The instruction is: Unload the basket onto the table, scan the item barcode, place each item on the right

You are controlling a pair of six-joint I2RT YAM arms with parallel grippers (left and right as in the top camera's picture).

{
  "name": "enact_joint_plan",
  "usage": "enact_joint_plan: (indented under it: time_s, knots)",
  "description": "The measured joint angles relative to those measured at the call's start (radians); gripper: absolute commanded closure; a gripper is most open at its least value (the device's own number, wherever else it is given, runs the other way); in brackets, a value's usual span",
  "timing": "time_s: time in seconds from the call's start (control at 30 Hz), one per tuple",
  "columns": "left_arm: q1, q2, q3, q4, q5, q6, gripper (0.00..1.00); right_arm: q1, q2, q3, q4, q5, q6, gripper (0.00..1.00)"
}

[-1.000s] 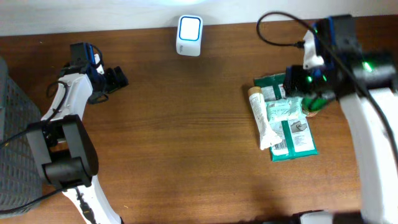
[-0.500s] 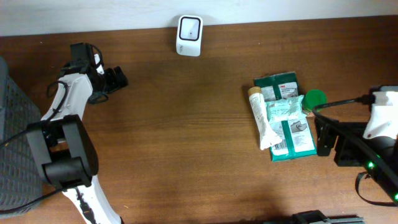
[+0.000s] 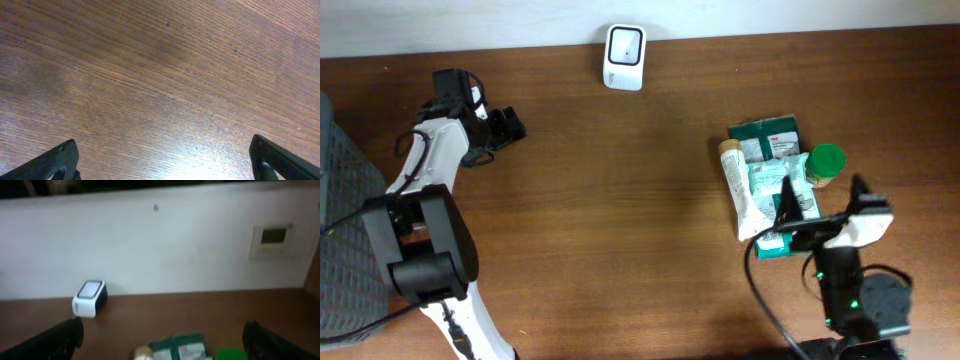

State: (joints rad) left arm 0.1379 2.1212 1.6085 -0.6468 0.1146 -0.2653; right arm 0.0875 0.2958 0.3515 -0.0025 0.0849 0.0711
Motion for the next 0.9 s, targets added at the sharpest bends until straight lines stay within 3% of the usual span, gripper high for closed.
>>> enact_joint_plan:
  time_s: [0.13, 0.4, 0.5, 0.9]
  knots:
    - [0.0, 0.0, 0.0, -0.001, 0.0, 0.0, 0.01, 0.0, -0.131, -0.194, 0.132, -0.017, 0.0, 0.02]
    - [0.0, 0.0, 0.0, 0.001, 0.0, 0.0, 0.01, 0.0, -0.266, -0.335, 0.083, -0.069, 0.0, 0.02]
    - [0.0, 0.0, 0.0, 0.001, 0.0, 0.0, 0.01, 0.0, -0.282, -0.34, -0.064, -0.111, 0.0, 0.02]
    - [0.0, 0.0, 0.0, 0.0, 0.0, 0.0, 0.01, 0.0, -0.281, -0.341, -0.066, -0.137, 0.0, 0.02]
